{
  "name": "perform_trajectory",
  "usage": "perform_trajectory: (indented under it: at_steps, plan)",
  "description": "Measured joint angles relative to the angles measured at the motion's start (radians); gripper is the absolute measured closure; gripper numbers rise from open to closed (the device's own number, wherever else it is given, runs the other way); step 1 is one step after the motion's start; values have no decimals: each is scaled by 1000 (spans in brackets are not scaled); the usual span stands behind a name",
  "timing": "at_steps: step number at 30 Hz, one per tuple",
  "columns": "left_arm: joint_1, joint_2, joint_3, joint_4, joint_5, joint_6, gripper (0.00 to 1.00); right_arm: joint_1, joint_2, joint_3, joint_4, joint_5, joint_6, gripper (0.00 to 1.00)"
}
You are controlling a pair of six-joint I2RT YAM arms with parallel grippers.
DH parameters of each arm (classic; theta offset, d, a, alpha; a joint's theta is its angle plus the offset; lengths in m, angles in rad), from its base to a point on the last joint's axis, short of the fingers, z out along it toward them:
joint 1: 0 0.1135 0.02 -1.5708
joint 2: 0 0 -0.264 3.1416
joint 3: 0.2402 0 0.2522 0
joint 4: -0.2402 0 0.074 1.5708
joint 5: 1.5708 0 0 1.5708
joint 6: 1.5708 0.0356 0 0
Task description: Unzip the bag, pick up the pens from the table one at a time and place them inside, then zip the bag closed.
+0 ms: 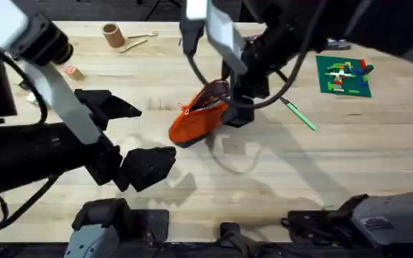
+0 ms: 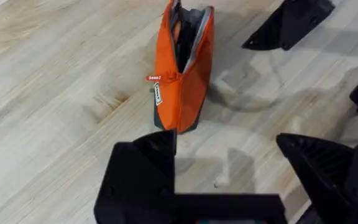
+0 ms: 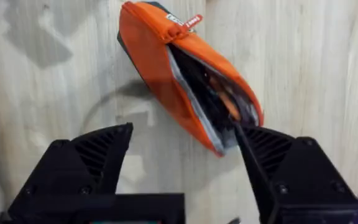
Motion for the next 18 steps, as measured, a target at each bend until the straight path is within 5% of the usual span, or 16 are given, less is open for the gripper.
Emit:
perform_trajectory:
  at_steps: [18]
  plan:
    - [0,0,0,0,0,0,8,-350,-226,0,-126,0,151,4]
